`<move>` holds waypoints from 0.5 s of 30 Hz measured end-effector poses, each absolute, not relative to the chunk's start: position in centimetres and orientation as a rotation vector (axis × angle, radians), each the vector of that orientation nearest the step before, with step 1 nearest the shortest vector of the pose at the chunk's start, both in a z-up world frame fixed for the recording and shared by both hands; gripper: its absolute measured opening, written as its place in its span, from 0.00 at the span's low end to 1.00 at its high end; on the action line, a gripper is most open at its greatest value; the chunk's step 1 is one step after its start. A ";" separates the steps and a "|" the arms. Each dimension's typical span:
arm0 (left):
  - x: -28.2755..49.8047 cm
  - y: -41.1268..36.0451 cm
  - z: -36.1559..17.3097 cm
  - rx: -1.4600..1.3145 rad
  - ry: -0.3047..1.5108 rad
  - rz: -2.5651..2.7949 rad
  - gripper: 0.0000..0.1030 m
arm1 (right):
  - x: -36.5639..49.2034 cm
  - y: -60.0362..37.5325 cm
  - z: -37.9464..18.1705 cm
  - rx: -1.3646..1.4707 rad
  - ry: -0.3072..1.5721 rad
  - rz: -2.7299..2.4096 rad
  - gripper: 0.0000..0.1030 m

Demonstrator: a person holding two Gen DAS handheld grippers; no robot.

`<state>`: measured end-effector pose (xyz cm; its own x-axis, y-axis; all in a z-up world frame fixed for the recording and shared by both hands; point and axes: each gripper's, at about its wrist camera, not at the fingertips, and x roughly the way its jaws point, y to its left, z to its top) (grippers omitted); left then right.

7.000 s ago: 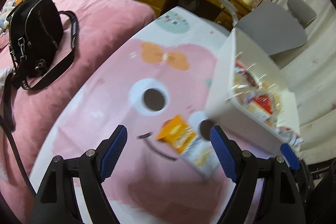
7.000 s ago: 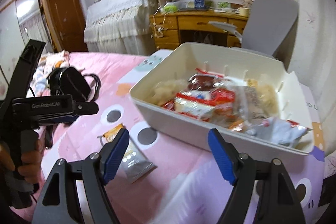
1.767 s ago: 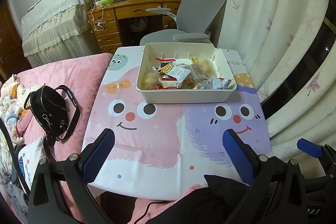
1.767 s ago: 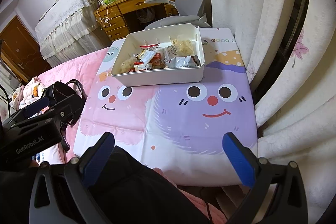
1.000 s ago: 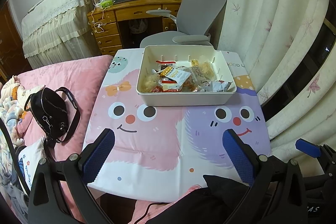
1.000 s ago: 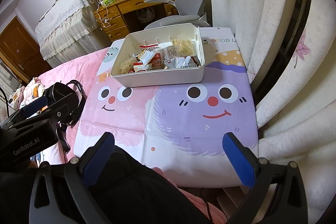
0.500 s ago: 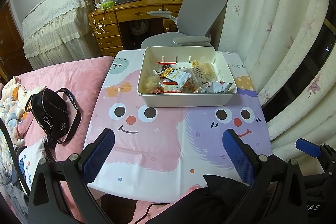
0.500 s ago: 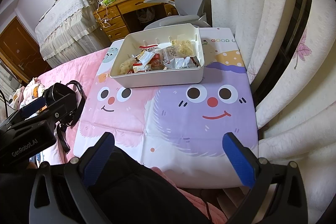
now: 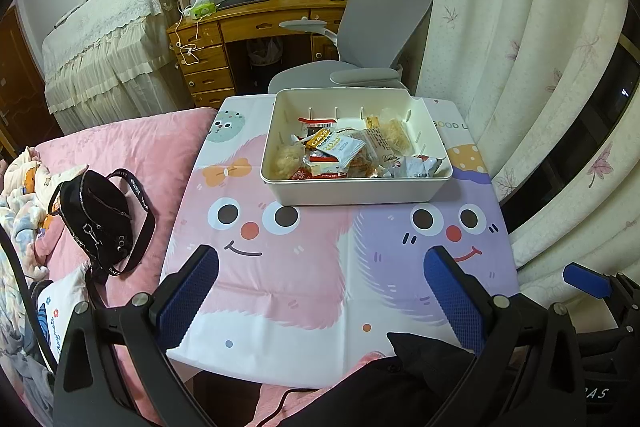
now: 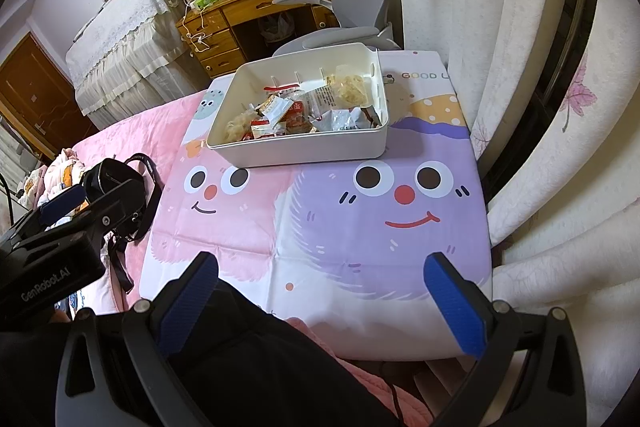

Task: Organize snacks

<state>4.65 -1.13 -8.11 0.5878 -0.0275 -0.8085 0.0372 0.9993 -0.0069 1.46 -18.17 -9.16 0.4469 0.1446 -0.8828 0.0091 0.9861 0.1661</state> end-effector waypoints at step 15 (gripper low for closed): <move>4.9 -0.7 -8.0 0.012 0.941 -0.025 0.99 | 1.7 -18.0 -9.4 0.153 1.107 0.099 1.00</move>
